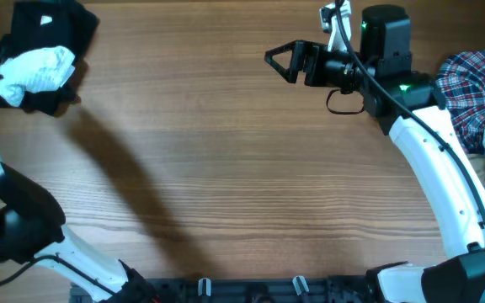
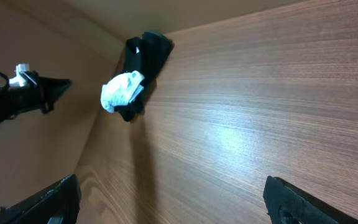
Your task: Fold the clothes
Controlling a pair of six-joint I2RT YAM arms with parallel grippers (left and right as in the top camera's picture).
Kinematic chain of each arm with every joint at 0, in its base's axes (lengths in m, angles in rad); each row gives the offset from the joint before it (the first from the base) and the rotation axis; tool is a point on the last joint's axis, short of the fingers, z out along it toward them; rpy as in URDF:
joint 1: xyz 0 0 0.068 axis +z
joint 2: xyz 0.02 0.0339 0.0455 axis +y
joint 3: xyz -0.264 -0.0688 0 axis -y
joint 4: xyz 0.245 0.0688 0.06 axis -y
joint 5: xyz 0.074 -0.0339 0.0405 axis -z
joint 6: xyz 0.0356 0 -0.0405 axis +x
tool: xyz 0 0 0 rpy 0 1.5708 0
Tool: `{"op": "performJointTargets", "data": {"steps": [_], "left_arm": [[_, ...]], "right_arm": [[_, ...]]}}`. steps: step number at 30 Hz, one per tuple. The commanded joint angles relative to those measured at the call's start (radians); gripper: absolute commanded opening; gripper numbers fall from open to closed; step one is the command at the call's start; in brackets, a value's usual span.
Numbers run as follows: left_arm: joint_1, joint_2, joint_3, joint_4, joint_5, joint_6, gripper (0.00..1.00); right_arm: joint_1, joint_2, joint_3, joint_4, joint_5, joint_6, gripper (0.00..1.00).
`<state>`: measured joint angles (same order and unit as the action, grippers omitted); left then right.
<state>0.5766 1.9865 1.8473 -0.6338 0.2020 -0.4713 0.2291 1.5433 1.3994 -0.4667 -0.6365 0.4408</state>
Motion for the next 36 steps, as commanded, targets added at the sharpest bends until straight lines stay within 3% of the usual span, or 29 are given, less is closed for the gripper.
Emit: {"op": "performJointTargets", "data": {"steps": [1, 12, 24, 36], "left_arm": [[-0.005, 0.124, -0.011, -0.006, -0.039, 0.022, 0.04], [-0.004, 0.344, -0.011, 0.018, -0.043, 0.023, 0.04], [-0.005, 0.134, -0.011, 0.026, -0.035, 0.023, 0.04], [-0.114, 0.209, -0.011, 0.121, -0.008, 0.019, 0.04]], "right_arm": [[-0.002, -0.019, 0.0, 0.006, -0.024, -0.006, 0.95], [-0.002, -0.019, 0.0, 0.006, -0.037, 0.006, 0.94], [-0.002, -0.019, 0.0, 0.008, -0.038, 0.006, 0.95], [-0.002, -0.019, 0.0, 0.01, -0.065, 0.007, 0.95]]}}
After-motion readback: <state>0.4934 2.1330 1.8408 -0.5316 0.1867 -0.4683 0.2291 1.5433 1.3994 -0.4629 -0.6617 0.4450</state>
